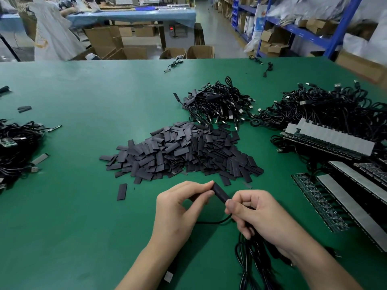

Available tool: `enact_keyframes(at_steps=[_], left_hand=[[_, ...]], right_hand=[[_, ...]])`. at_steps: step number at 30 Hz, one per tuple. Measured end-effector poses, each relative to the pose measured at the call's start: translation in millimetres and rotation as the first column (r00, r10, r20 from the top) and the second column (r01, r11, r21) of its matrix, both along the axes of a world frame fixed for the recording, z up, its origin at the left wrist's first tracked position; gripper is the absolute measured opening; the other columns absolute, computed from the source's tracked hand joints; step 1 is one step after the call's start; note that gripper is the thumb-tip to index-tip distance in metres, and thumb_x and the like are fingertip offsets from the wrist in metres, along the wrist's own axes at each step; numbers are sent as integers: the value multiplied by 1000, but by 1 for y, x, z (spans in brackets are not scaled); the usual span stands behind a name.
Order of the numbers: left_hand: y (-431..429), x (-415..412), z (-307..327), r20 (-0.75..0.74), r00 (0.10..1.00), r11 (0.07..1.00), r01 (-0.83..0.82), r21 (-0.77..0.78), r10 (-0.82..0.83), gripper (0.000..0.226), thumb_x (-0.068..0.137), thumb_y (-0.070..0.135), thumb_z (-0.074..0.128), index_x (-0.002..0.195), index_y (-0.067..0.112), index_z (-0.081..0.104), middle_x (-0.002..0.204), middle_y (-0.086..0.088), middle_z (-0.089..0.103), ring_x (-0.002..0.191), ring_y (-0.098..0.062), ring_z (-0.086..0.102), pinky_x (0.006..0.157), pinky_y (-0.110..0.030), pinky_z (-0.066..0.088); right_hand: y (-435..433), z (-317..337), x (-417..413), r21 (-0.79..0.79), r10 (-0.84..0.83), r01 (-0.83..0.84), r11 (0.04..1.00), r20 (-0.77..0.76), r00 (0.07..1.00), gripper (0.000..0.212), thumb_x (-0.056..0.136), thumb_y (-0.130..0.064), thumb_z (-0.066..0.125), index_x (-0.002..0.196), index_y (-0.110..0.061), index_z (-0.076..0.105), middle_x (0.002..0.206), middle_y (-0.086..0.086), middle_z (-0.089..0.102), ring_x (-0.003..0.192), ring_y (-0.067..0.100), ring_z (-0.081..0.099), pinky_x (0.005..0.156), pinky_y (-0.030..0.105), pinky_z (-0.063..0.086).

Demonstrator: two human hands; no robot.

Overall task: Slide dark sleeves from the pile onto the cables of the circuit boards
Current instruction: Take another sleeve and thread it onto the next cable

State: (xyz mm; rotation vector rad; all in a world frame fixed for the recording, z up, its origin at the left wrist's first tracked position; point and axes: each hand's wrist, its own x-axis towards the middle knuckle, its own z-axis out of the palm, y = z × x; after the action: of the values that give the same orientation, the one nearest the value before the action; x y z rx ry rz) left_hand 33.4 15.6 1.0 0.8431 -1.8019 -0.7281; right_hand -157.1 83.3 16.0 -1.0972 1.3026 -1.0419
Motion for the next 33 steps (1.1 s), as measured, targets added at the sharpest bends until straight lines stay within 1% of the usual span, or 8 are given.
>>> enact_keyframes(at_steps=[4, 8, 15, 19, 22, 25, 29, 33], left_hand=[[0, 1, 0, -16, 1000, 999, 15, 34, -15, 6, 88, 22, 79, 94, 22, 81, 87, 16, 77, 78, -6, 73, 74, -15, 53], [4, -2, 4, -300, 952, 894, 185, 408, -60, 4, 83, 23, 80, 85, 21, 77, 72, -6, 76, 66, -15, 73, 67, -19, 54], [-1, 3, 10, -525, 847, 809, 253, 530, 79, 11, 82, 25, 81, 86, 16, 78, 77, -15, 76, 70, -17, 72, 66, -23, 57], [-4, 6, 9, -533, 835, 814, 214, 540, 134, 12, 80, 28, 77, 87, 18, 78, 77, -11, 76, 70, -16, 73, 65, -21, 56], [-6, 7, 6, -372, 924, 859, 116, 499, 91, 14, 87, 31, 75, 96, 21, 73, 83, -7, 77, 67, -14, 70, 62, -21, 53], [-5, 9, 5, -23, 998, 911, -36, 411, 50, 21, 89, 52, 69, 98, 33, 68, 79, 8, 71, 66, -5, 61, 66, -26, 52], [-4, 17, 8, 597, 802, 982, -117, 149, 5, 61, 74, 89, 35, 94, 39, 64, 72, 19, 59, 72, 0, 54, 64, -22, 43], [-3, 24, 12, 658, 751, 988, -49, 147, -61, 67, 69, 96, 35, 91, 40, 64, 71, 19, 62, 71, 3, 55, 61, -17, 41]], right_hand=[[1, 1, 0, -10, -6, 6, 1000, -17, 1000, 25, 88, -40, 73, 75, -19, 73, 58, 2, 57, 43, 14, 51, 45, 20, 38], [1, 3, 2, -59, 29, -32, 998, -57, 998, 23, 91, -40, 77, 80, -20, 73, 63, 3, 65, 50, 18, 62, 48, 22, 45], [2, 8, -12, -104, 61, -66, 992, -53, 997, 38, 78, -45, 81, 114, -43, 69, 103, 10, 78, 86, 27, 77, 78, 28, 58], [1, 6, -13, -110, 89, -106, 988, -157, 984, 7, 92, -31, 77, 99, -30, 75, 92, 9, 79, 74, 20, 75, 77, 25, 57], [-3, 10, -12, -133, -21, 4, 991, -126, 992, 8, 89, -30, 72, 92, -25, 77, 83, 12, 76, 62, 17, 67, 60, 24, 54], [-16, 21, -20, -178, -200, 171, 969, -163, 966, 8, 88, -30, 70, 89, -26, 77, 80, 10, 75, 56, 15, 63, 46, 21, 49], [-64, 47, -42, -290, -392, 303, 908, -332, 858, 11, 100, -19, 66, 92, -21, 74, 81, 2, 77, 52, 11, 62, 40, 20, 43], [-142, 83, -61, -371, -482, 338, 865, -427, 765, 8, 102, -17, 64, 104, -16, 72, 78, 0, 75, 51, 5, 61, 42, 19, 43]])
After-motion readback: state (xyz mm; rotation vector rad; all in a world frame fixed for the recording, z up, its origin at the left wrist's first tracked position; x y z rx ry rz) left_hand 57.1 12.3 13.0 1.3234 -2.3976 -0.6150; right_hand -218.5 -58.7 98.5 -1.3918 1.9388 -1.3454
